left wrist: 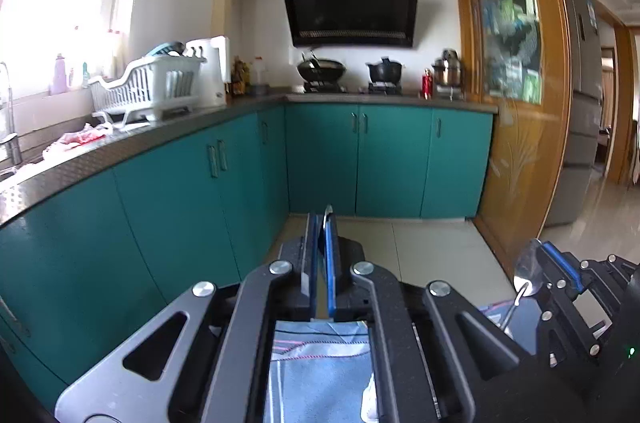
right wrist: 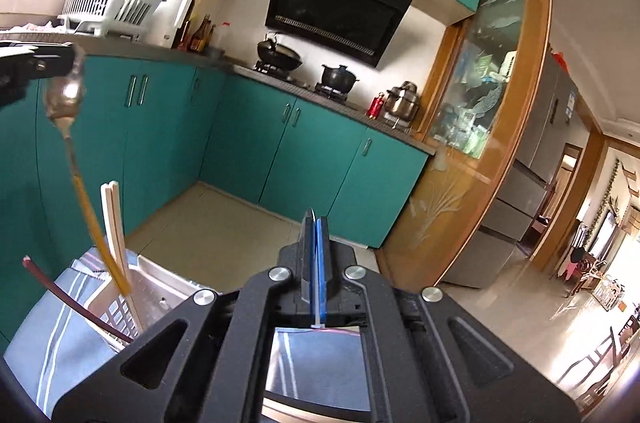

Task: Organize utensils
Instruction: 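Lift both spoons into the white basket while both tools open to drop them, then lower both open tools toward the red and black chopsticks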

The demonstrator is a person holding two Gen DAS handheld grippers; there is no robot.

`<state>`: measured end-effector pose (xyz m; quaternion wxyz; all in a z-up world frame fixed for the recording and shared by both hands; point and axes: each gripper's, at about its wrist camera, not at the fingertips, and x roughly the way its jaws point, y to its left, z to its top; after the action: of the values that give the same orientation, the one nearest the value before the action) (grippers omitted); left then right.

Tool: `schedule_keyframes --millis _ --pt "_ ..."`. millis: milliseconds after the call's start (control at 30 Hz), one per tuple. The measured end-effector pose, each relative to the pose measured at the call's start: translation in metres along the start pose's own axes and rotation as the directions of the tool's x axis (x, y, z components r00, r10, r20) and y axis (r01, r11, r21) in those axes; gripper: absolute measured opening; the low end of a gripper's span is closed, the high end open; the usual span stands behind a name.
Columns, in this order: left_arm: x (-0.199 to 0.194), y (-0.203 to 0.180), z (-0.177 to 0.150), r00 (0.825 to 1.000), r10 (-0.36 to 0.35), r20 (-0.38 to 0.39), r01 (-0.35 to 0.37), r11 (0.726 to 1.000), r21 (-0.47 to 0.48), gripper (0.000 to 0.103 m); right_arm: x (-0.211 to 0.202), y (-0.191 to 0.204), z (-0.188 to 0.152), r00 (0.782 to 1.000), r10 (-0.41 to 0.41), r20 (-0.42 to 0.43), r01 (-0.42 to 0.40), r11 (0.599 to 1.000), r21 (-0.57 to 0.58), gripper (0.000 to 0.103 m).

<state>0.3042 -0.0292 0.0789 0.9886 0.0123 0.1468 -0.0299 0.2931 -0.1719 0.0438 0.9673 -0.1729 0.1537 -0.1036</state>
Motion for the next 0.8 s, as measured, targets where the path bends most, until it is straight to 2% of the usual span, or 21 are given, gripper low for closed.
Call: schedule_keyframes --millis 133,233,333,400,433,467,567,700,800 --pt "0.017 -0.011 -0.016 0.999 -0.016 -0.049 0.017 0.999 0.031 0.004 0.005 0.009 -0.004 0.999 0.034 -0.022 -0.034 0.999 0.003 0.001" --pt "0.019 -0.012 -0.025 0.997 -0.03 -0.077 0.031 0.999 0.018 0.005 0.005 0.009 -0.005 0.997 0.071 -0.034 -0.07 0.997 0.028 0.003" --pt "0.013 -0.013 -0.025 0.998 -0.032 -0.059 0.033 0.999 0.022 0.007 0.001 0.006 -0.006 0.995 0.095 -0.034 -0.093 0.994 0.057 0.011" --pt "0.005 -0.008 -0.022 0.998 -0.038 -0.042 0.038 0.999 0.007 0.021 -0.007 0.001 -0.005 0.993 0.119 -0.023 -0.117 0.99 0.083 0.018" --pt "-0.001 -0.004 -0.021 0.999 -0.038 -0.03 0.038 0.999 -0.008 0.024 -0.01 -0.001 -0.004 0.992 0.127 -0.017 -0.125 0.988 0.093 0.02" --pt "-0.006 0.001 -0.02 0.999 -0.037 -0.021 0.037 0.999 -0.024 0.028 -0.017 -0.006 -0.002 0.99 0.14 -0.004 -0.139 0.984 0.114 0.023" --pt "-0.028 0.02 -0.017 0.999 -0.036 0.002 0.036 0.996 -0.08 0.028 -0.039 -0.021 0.003 0.983 0.18 0.035 -0.184 0.969 0.165 0.029" --pt "-0.064 0.05 -0.025 1.0 0.003 0.016 0.0 0.989 -0.147 0.038 -0.086 -0.046 0.004 0.964 0.244 0.102 -0.261 0.94 0.217 0.037" --pt "-0.089 0.069 -0.055 0.998 0.022 -0.051 -0.03 0.987 -0.155 0.04 -0.12 -0.058 -0.01 0.945 0.309 0.103 -0.326 0.915 0.238 0.039"
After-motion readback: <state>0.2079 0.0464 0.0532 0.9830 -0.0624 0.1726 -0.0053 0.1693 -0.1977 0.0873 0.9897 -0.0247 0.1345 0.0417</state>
